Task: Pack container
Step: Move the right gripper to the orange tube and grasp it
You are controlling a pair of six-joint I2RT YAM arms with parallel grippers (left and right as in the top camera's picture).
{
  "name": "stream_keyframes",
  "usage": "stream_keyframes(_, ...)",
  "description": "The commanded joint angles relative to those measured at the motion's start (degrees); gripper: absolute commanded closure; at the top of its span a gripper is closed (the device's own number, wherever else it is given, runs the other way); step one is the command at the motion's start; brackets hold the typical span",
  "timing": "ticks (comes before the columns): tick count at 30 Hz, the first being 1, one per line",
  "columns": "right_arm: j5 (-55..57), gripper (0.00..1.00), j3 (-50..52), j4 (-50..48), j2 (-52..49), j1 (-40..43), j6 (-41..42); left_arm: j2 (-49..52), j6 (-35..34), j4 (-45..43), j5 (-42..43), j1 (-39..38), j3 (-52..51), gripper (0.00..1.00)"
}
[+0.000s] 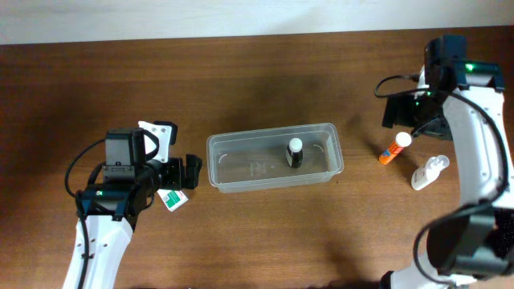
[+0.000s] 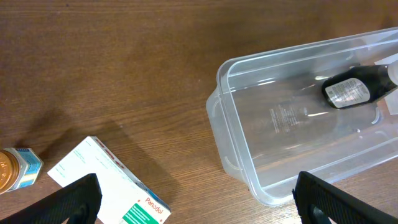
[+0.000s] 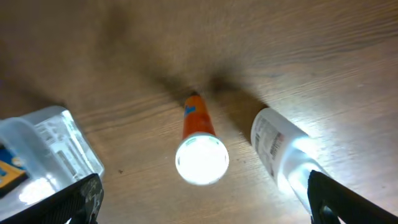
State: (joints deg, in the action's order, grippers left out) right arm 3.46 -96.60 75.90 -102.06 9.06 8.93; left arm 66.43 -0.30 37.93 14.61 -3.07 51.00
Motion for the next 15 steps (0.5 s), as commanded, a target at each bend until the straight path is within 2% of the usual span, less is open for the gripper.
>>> stream_keyframes(1, -1.77, 0.03, 0.07, 0.46, -3.5, 0.39, -1.16, -0.17, -0.13, -0.17, 0.63, -0.15, 1.33, 0.01)
stream_keyframes(7, -1.77, 0.04, 0.07, 0.57, -7.98, 0.39, -0.96, -0.17, -0.13, -0.15, 0.63, -0.15, 1.33, 0.0)
stream_keyframes(15, -1.77, 0.04, 1.88, 0.13, -8.74, 0.39, -0.74, -0.17, -0.13, -0.15, 0.63, -0.15, 1.33, 0.01)
